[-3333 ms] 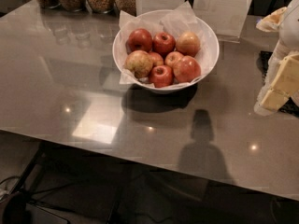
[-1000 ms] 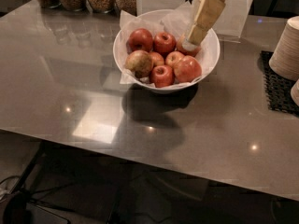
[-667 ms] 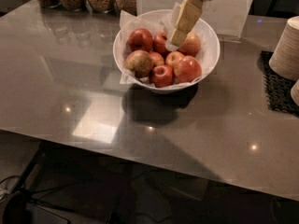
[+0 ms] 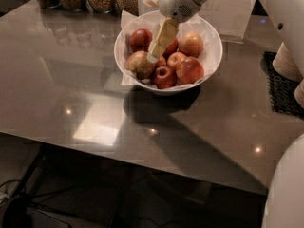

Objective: Pick apple from white bowl

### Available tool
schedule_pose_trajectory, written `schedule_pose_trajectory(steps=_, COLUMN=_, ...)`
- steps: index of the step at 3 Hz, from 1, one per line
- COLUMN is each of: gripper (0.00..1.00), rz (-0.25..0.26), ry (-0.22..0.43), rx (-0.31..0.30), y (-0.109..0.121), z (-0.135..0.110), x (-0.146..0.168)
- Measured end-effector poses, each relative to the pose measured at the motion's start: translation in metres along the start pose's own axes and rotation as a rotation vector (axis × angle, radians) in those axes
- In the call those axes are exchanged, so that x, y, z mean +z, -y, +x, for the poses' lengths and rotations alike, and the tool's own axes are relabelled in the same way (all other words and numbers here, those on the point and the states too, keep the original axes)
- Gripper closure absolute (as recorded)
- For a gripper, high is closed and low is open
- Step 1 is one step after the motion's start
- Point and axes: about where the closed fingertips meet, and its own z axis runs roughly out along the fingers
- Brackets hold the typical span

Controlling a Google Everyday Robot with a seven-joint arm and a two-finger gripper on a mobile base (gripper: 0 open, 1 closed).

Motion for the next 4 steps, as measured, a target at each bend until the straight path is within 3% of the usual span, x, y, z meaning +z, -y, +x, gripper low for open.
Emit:
schedule_pose_trajectory(steps=2, gripper=0.00, rz=-0.029, ry=-0.037, rx=0.005, y=-0.002, z=0.006, x=0.013)
schedule_pose_trajectory(steps=3, gripper=0.00, rz=-0.124, ry=-0.078, rx=0.021, y=-0.022, z=0.020, x=0.041)
schedule_pose_trajectory(steps=4, gripper=0.00, rz=-0.127, ry=-0.067, rx=0.009, y=-0.026, z=0.016, x=0.042)
